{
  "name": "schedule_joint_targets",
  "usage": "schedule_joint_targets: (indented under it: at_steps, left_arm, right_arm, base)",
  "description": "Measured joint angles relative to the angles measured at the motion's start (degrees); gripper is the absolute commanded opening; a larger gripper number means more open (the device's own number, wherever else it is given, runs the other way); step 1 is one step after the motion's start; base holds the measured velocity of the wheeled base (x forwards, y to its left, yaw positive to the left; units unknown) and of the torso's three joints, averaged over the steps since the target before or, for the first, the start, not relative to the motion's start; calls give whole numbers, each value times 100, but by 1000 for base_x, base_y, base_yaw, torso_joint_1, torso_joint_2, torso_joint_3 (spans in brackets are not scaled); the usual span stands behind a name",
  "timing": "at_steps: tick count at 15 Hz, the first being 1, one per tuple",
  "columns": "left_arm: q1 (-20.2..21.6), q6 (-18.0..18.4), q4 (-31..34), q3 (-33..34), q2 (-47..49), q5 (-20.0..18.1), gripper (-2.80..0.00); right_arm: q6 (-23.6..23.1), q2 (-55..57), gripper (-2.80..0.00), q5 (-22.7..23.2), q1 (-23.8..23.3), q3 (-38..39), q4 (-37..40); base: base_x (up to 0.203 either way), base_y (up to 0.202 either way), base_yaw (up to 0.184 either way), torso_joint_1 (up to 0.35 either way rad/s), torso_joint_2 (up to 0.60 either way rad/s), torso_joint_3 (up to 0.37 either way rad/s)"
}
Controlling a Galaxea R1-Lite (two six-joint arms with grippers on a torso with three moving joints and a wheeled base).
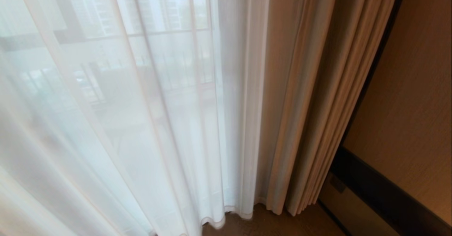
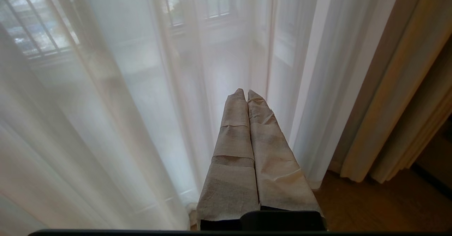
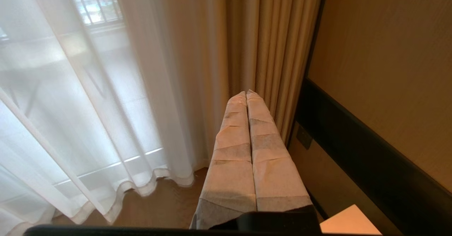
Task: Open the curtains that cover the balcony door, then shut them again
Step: Close the outer curtains on both sides
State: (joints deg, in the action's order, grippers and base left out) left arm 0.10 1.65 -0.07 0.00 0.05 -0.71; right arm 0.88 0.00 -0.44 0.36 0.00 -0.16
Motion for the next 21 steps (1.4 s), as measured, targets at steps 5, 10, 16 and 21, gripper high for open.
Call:
schedule_joint_targets:
  at_steps: [5,10,16,21]
  left_arm:
    - [-5,0,1,0,0,-9,-280]
    - [-2,2,2,0,0,-11,-280]
    - [-2,2,0,0,0,0,-280]
    - [0,1,0,0,0,0,-280]
  right_arm:
    - [-1,0,-280,2,-4,0,0]
    - [1,0,-280,0,-4,0,2]
    - [5,0,-280,0,-4,0,2]
    - [17,0,-280,-1,-4,0,-8]
  base:
    - [0,0,0,0,0,0]
    - [182,0,1,3,2,2]
    - [193,0,1,0,2,1]
    - [88,0,0,6,2,2]
